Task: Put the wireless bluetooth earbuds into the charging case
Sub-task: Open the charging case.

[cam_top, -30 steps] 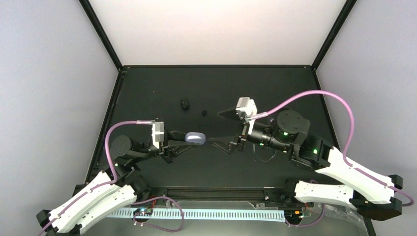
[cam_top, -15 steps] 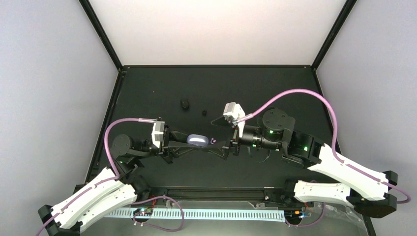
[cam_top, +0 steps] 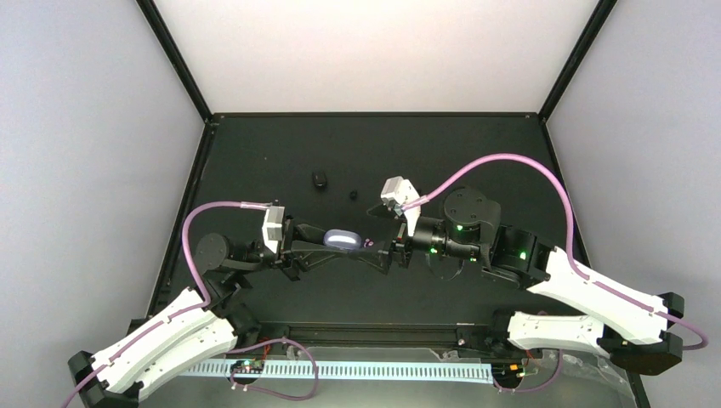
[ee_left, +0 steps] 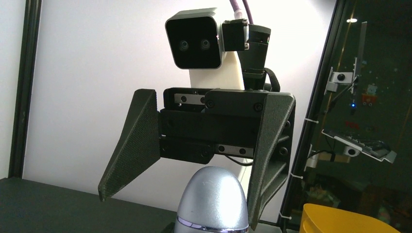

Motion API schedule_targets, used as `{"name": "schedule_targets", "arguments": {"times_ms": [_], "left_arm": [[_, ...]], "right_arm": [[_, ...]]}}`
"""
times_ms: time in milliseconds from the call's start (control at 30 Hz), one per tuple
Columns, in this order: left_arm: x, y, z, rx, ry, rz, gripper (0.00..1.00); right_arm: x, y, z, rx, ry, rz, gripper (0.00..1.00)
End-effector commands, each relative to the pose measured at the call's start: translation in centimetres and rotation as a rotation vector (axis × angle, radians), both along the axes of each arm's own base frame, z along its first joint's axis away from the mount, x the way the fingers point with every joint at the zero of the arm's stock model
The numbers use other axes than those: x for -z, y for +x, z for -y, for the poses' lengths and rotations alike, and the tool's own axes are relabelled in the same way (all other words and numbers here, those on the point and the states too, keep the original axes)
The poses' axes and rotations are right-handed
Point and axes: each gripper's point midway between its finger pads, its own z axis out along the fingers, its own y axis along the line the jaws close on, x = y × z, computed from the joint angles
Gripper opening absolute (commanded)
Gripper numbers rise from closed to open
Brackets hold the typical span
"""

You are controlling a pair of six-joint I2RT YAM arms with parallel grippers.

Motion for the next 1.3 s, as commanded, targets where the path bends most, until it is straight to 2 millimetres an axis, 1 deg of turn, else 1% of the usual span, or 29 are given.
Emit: {"name": "schedule_targets", "arguments": {"times_ms": [0, 167, 233, 467, 700, 867, 1067, 1267], "left_arm": [[-0.7, -1.0, -0.3, 0.034, -0.019, 0.040, 0.02], [-0.3, -1.0, -0.2, 0.029, -0.009, 0.040, 0.02], [-0.2, -1.0, -0.2, 0.031, -0.007, 0.039, 0.02], [-0.2, -1.3, -0.2, 0.047, -0.003, 0.044, 0.02], [0.2, -1.4, -0.3, 0.046, 0.007, 0.044, 0.01], [0.5, -1.4, -0.3, 0.045, 0.012, 0.042, 0.02], [0.5, -1.2, -0.3, 0.035, 0.014, 0.039, 0.02], [0.4, -1.1, -0.4, 0.014, 0.009, 0.046, 0.02]], "right_arm": [[-2.2, 1.4, 1.1, 0.095, 0.060, 0.027, 0.96], [-2.9, 1.0, 1.2, 0.080, 0.098, 0.030, 0.96], [-2.9, 1.1, 1.1, 0.083, 0.096, 0.027, 0.96], [-2.4, 1.9, 1.1, 0.126, 0.083, 0.012, 0.96], [-3.0, 2.7, 1.8, 0.191, 0.123, -0.003, 0.95], [-3.1, 2.9, 1.8, 0.202, 0.134, -0.013, 0.95], [-3.2, 2.5, 1.8, 0.183, 0.142, -0.019, 0.95], [-4.3, 1.1, 1.9, 0.106, 0.190, -0.015, 0.95]]}}
